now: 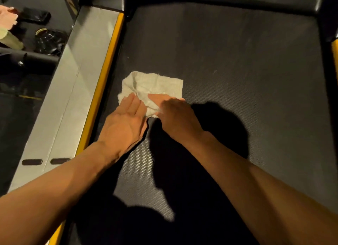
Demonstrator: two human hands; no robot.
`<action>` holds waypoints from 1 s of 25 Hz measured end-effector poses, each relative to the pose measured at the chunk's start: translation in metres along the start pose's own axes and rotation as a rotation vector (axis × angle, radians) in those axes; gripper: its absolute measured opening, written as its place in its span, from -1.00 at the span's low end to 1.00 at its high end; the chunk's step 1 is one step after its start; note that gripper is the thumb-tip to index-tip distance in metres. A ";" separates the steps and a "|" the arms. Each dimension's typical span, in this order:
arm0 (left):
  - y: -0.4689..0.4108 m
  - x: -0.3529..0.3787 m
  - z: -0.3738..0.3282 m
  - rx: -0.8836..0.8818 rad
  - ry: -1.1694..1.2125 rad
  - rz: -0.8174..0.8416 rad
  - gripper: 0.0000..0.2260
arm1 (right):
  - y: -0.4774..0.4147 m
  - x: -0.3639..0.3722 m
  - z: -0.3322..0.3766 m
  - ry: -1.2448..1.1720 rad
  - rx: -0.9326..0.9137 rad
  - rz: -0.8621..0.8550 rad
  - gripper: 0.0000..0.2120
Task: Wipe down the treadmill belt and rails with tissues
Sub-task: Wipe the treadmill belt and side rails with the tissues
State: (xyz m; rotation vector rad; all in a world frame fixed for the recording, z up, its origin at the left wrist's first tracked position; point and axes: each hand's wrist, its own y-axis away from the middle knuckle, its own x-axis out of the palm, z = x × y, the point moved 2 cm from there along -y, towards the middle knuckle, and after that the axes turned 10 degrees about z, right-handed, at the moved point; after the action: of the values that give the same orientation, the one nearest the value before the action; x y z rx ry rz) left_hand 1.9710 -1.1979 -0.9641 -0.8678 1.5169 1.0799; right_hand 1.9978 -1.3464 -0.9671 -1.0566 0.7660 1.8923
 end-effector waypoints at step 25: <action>-0.036 -0.003 -0.110 0.118 0.126 0.157 -0.63 | 0.091 -0.020 -0.080 0.026 0.239 -0.035 -0.83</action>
State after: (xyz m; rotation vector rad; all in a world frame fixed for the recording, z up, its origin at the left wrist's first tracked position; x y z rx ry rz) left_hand 1.9687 -1.3138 -0.9619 -0.7565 1.7600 1.0516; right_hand 1.9555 -1.4616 -0.9764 -0.9395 0.9560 1.7118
